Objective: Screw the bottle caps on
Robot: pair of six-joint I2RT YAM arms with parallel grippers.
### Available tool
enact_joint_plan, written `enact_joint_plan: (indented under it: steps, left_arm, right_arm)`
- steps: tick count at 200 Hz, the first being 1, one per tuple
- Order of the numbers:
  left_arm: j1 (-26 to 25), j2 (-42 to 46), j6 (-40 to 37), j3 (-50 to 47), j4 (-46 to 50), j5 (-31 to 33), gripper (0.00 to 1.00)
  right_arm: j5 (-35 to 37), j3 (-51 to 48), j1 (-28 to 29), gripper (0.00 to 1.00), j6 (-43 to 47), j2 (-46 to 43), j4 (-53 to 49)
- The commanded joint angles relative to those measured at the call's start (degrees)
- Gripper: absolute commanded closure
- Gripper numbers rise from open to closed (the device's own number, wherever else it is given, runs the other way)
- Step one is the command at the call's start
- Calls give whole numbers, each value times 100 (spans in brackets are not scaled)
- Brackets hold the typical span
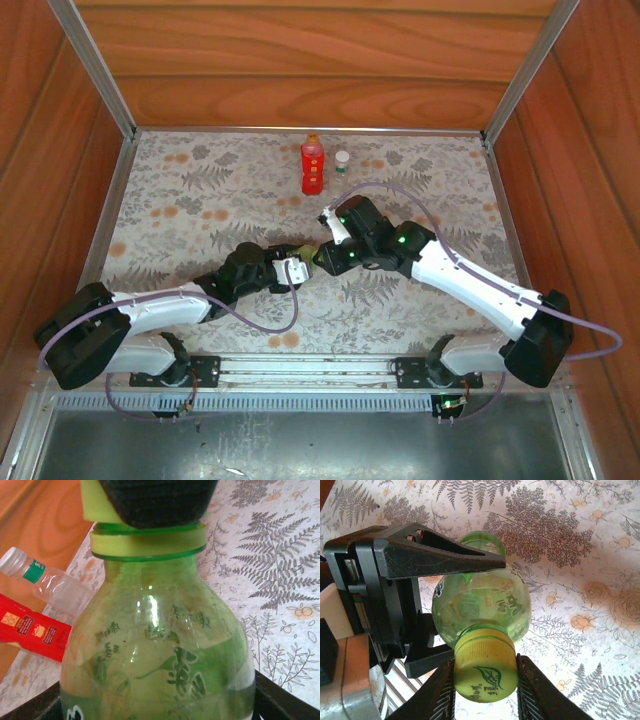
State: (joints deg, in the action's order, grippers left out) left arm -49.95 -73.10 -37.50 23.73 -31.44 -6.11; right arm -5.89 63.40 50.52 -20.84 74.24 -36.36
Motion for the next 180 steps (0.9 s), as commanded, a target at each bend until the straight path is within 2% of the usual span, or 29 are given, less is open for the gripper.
enact_joint_plan:
  steps: [1,22,38,95,122,180]
  left_arm:
    - [-45,-17,52,71,183,5,35]
    - [-43,143,73,-1,185,-33,35]
    - [-46,257,77,-46,183,-153,35]
    - [-30,558,149,-157,199,-470,35]
    - [-30,671,198,-217,201,-479,35]
    - [-28,637,162,-215,235,-444,35]
  right_arm:
    - [112,77,-52,64,459,-284,-9]
    - [186,-60,-51,49,2368,-677,-97]
    - [125,-152,-51,47,3815,-912,-226]
    - [-407,233,10,40,7268,-927,-1069]
    - [-216,572,36,39,7821,-632,-1338]
    - [-271,853,132,46,7964,-51,-1139]
